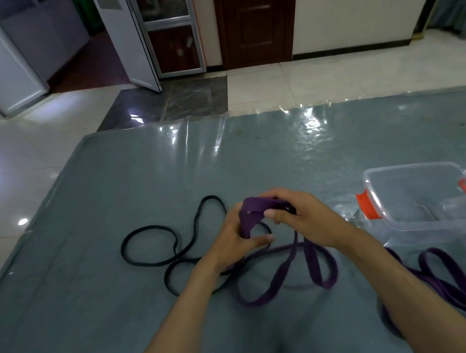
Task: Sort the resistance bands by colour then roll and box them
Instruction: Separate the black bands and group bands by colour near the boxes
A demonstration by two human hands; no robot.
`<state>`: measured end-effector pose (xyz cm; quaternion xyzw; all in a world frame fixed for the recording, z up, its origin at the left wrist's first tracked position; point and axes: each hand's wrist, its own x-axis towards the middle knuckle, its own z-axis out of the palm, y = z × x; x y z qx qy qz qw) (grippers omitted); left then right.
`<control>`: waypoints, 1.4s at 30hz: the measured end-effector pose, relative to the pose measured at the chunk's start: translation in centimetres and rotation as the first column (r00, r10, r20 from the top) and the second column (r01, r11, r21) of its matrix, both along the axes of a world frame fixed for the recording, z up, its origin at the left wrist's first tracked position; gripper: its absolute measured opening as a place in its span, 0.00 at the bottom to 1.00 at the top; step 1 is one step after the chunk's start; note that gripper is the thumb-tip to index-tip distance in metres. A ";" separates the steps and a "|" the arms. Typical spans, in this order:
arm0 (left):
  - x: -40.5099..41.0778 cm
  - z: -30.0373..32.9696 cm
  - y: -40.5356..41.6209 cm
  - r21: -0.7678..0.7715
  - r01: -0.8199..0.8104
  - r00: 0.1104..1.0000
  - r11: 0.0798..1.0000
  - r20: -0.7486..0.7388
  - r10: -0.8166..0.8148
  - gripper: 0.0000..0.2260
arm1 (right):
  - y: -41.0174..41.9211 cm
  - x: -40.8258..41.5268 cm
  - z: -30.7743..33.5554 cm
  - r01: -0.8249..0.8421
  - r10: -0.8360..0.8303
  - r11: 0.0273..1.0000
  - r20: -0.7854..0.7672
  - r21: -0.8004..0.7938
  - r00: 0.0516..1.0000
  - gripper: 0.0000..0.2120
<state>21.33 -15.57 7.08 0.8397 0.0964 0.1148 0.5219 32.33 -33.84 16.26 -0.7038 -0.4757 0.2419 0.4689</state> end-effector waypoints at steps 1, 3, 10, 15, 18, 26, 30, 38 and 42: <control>-0.1 0.7 -0.8 -0.053 0.035 0.999 0.998 -0.021 -0.036 0.22 | 0.0 -0.4 0.5 0.006 -0.005 1.000 -0.033 0.027 0.999 0.14; -0.2 2.2 -2.7 -0.195 0.018 0.998 0.981 -0.062 -0.031 0.20 | 0.0 -0.8 1.7 0.068 -0.057 0.991 -0.097 0.113 0.994 0.15; -0.5 4.4 -9.0 -0.308 0.061 0.998 0.950 0.035 -0.053 0.42 | -0.4 -1.1 4.6 0.362 -0.243 0.871 -0.349 0.333 0.905 0.14; 1.1 3.6 -11.4 -0.334 -0.021 0.995 0.943 0.085 0.052 0.30 | 0.2 -2.2 5.0 0.528 -0.234 0.766 -0.606 0.367 0.760 0.16; 1.6 3.2 -11.7 -0.280 -0.049 0.997 0.959 0.038 0.062 0.16 | 0.1 -2.1 4.7 0.583 -0.245 0.729 -0.658 0.359 0.712 0.19; 0.4 4.2 -8.1 0.039 0.046 0.991 0.998 -0.131 -0.040 0.26 | -9.0 2.6 0.6 0.771 -0.528 0.606 -0.625 0.197 0.575 0.24; 0.3 4.5 -7.7 0.226 0.105 0.983 0.969 -0.174 -0.066 0.30 | -12.9 3.4 -4.1 0.834 -0.581 0.551 -0.701 0.034 0.412 0.20; 2.1 6.9 -10.5 0.430 0.155 0.986 0.890 -0.129 -0.110 0.14 | -19.6 4.2 -11.6 0.575 -0.651 0.759 -0.337 -0.306 0.680 0.11; 4.1 10.2 -14.4 0.506 0.265 0.962 0.821 -0.196 -0.190 0.15 | -22.6 7.0 -9.2 0.268 -0.386 0.851 -0.192 -0.451 0.902 0.35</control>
